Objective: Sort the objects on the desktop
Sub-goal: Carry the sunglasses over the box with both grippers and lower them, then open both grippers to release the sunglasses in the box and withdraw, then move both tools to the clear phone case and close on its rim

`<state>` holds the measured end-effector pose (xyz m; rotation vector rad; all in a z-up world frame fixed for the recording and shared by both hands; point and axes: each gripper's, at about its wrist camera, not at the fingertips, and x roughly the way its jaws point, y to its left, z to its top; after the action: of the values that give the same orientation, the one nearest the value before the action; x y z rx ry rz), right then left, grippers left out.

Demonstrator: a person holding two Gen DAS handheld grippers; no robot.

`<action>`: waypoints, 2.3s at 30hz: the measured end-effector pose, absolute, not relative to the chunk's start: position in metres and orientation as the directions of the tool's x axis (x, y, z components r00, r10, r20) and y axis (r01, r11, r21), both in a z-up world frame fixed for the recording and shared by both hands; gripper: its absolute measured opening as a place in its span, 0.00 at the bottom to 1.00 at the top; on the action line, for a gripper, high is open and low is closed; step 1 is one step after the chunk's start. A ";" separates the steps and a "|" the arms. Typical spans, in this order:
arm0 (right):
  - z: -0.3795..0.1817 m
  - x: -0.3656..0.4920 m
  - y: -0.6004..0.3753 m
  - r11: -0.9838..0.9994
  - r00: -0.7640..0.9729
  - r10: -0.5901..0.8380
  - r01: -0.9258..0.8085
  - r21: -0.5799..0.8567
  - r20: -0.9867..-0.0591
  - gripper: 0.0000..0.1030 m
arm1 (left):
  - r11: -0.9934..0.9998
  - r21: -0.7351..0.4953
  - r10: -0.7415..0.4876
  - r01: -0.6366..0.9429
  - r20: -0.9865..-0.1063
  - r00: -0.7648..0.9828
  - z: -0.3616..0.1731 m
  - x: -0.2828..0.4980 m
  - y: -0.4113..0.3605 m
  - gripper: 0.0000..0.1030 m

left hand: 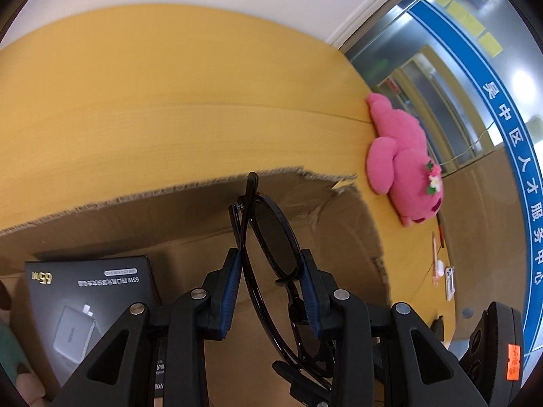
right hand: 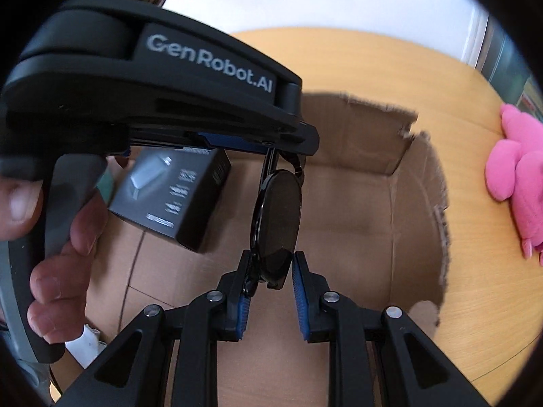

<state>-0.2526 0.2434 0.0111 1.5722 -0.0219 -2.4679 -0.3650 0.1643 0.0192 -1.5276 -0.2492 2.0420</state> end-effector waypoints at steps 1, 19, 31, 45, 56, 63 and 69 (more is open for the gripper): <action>0.007 -0.253 0.244 -0.978 -0.396 -0.185 0.168 0.127 -0.900 0.21 | -0.821 -0.468 0.539 -0.328 -0.823 -0.176 0.015 -0.365 0.165 0.34; 0.014 -0.207 0.235 -0.985 -0.441 -0.137 0.153 0.076 -0.887 0.65 | -0.886 -0.314 0.429 -0.341 -0.834 -0.347 0.069 -0.306 0.146 0.72; 0.107 -0.088 0.220 -0.990 -0.713 -0.104 0.139 0.006 -0.694 0.76 | -0.959 -0.077 0.273 -0.274 -0.527 -0.805 0.175 -0.092 0.059 1.00; 0.094 -0.003 0.202 -0.984 -0.757 -0.102 0.172 -0.046 -0.646 0.77 | -0.974 -0.108 0.227 -0.200 -0.519 -0.824 0.125 0.021 0.019 1.00; 0.061 0.039 0.231 -0.981 -0.743 -0.155 0.195 0.011 -0.652 0.77 | -0.976 -0.134 0.219 -0.174 -0.621 -0.752 0.064 0.045 0.012 1.00; 0.010 0.041 0.241 -0.970 -0.613 -0.204 0.232 0.073 -0.763 0.77 | -0.969 -0.188 0.246 -0.159 -0.701 -0.669 0.021 0.048 0.013 0.99; -0.013 0.039 0.232 -0.967 -0.581 -0.191 0.249 0.051 -0.791 0.75 | -0.960 -0.242 0.280 -0.143 -0.784 -0.554 -0.013 0.040 0.016 0.85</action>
<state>0.0388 0.2317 -0.0127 1.2849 0.0949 -2.5905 0.0398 0.0155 -0.0135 -1.3332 -0.2194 2.5657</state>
